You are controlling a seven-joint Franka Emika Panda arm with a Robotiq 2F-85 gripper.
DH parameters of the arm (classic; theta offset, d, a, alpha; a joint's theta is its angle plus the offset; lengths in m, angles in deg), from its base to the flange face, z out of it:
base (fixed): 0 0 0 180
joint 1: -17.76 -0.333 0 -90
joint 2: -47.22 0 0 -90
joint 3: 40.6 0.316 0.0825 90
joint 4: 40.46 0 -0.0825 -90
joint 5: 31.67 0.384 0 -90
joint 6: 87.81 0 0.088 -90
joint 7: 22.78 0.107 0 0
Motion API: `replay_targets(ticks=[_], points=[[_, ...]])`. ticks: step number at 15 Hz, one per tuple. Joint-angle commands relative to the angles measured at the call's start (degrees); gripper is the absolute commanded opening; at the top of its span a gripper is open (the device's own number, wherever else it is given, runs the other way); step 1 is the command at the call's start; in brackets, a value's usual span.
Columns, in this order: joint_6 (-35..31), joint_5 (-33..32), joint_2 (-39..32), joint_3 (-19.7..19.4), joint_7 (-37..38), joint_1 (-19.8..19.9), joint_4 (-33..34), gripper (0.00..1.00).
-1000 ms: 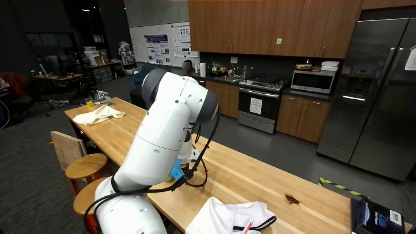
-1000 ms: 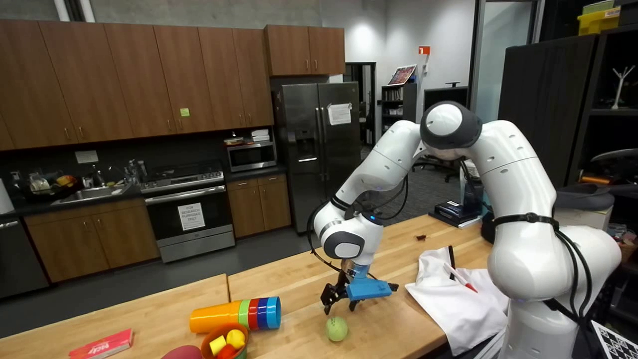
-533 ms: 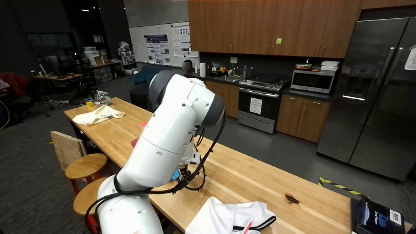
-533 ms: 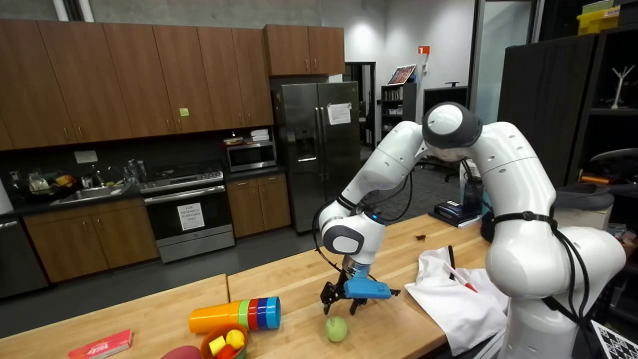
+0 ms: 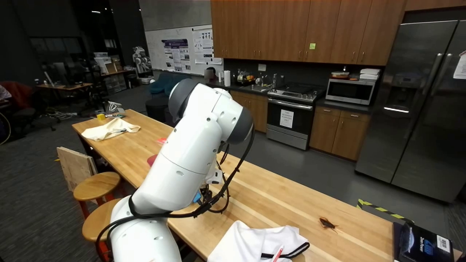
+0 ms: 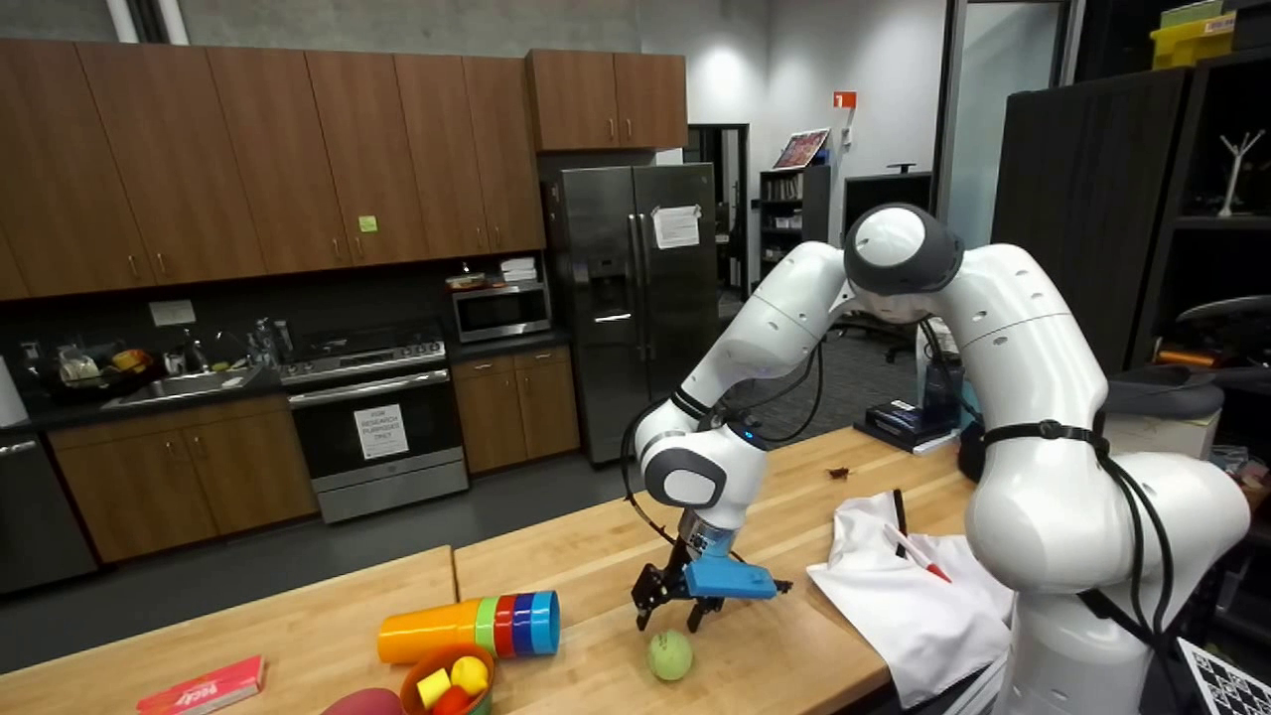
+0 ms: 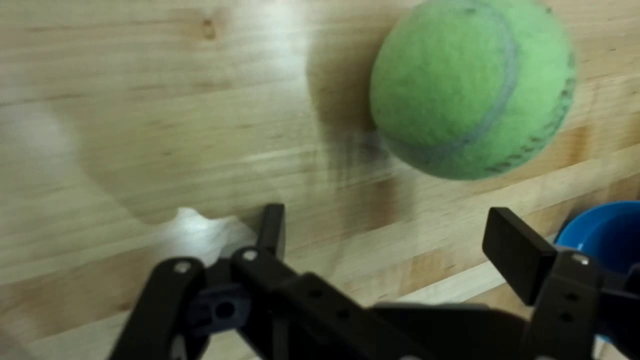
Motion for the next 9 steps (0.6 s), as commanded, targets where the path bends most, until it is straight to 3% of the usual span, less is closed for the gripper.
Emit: replay_targets(ticks=[1,9], points=[[2.18,-0.7,-1.93,2.85,-2.56,2.91,-0.52,1.0],[3.07,1.78,6.06,-7.92,5.53,-7.04,0.07,1.0]])
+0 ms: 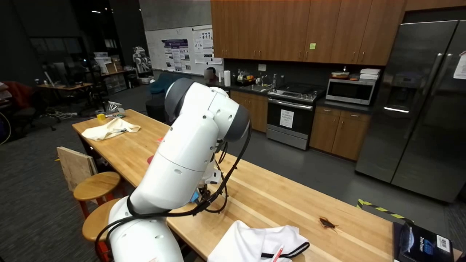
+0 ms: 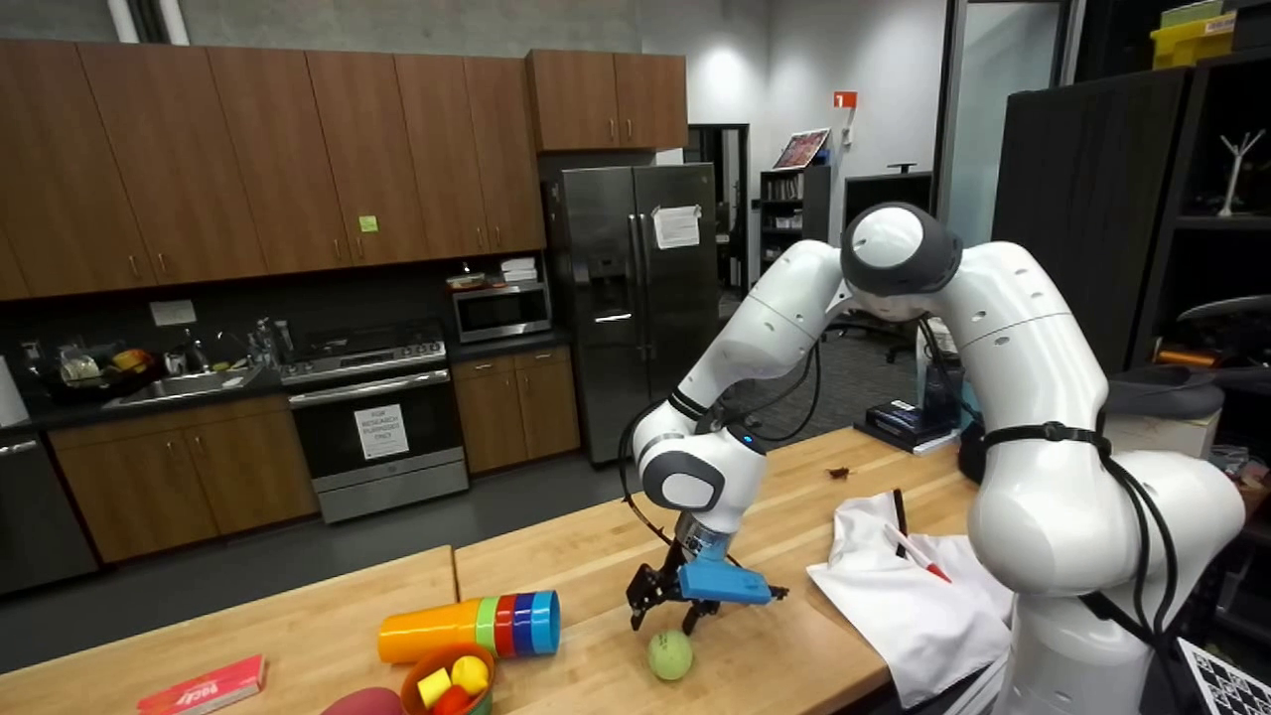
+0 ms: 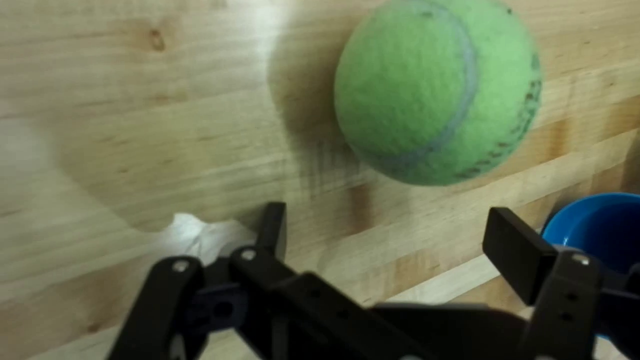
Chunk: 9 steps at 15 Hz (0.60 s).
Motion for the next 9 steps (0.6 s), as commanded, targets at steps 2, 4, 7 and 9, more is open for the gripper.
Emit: replay_targets(ticks=[2,4,7,9], points=[[-0.11,0.89,4.94,-7.66,4.63,-6.58,0.39,1.0],[-0.17,0.43,5.81,-10.23,5.85,-9.26,0.37,1.0],[-0.18,0.21,6.45,-13.22,7.24,-12.4,0.73,1.0],[-0.01,0.24,6.44,-13.94,7.67,-13.48,0.6,1.0]])
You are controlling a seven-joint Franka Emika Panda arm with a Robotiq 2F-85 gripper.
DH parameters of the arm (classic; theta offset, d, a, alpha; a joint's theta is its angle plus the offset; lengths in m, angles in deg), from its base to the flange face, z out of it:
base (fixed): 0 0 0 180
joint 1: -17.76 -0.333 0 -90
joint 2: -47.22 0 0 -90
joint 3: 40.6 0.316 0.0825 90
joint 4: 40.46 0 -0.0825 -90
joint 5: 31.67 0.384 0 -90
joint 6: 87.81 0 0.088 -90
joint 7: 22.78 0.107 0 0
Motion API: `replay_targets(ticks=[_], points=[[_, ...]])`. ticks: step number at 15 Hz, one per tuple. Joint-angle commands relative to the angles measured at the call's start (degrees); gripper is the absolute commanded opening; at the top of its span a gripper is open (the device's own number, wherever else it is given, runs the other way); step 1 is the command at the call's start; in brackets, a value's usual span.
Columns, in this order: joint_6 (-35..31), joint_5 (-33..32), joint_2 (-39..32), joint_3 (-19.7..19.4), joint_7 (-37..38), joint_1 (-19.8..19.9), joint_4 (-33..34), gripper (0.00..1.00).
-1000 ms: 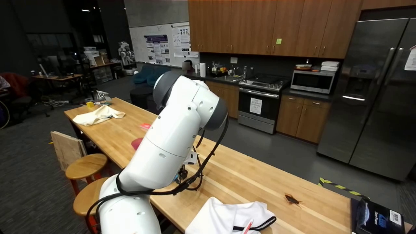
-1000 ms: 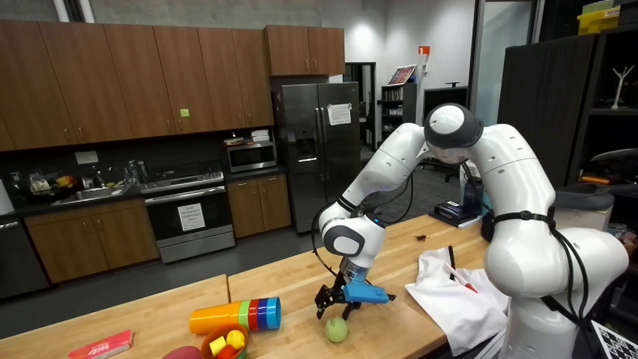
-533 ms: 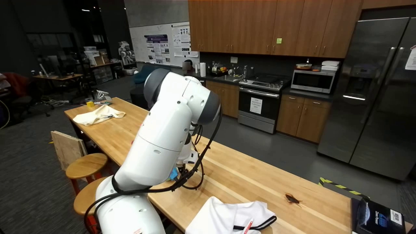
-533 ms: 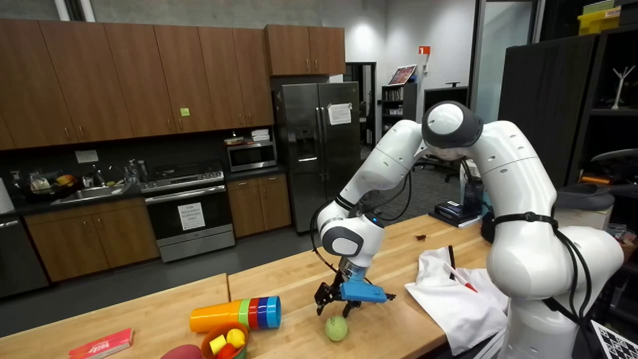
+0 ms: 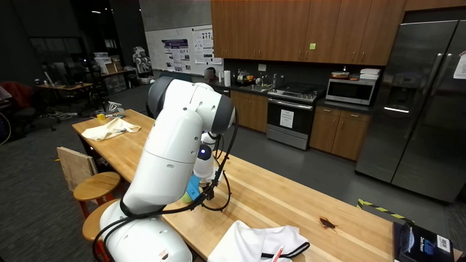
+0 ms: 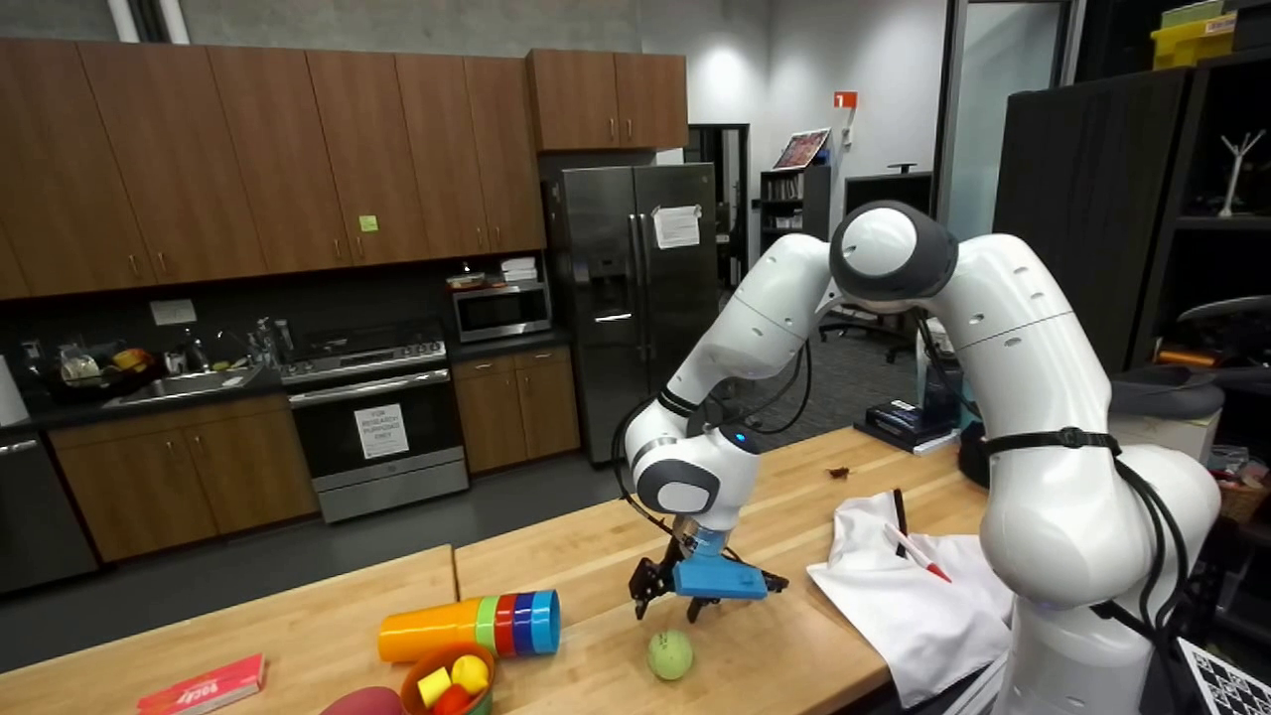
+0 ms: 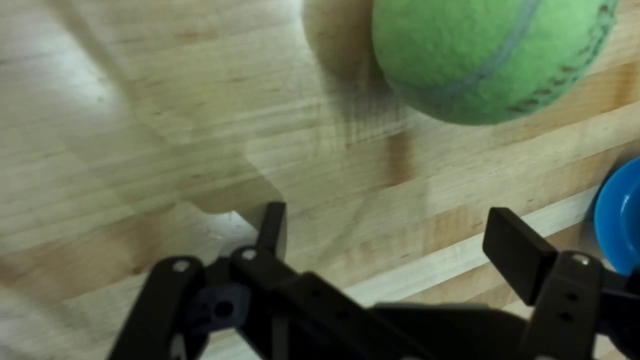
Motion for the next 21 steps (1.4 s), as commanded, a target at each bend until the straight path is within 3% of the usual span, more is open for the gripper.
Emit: replay_targets(ticks=[1,4,6,21], points=[[0.12,0.22,1.68,-2.96,1.41,-2.43,-0.45,1.0],[1.01,0.43,2.77,-5.6,2.75,-4.95,-0.25,1.0],[0.12,0.0,0.91,-3.23,2.29,-3.76,0.17,1.0],[0.08,-0.02,0.89,-3.27,2.45,-4.02,0.18,1.0]])
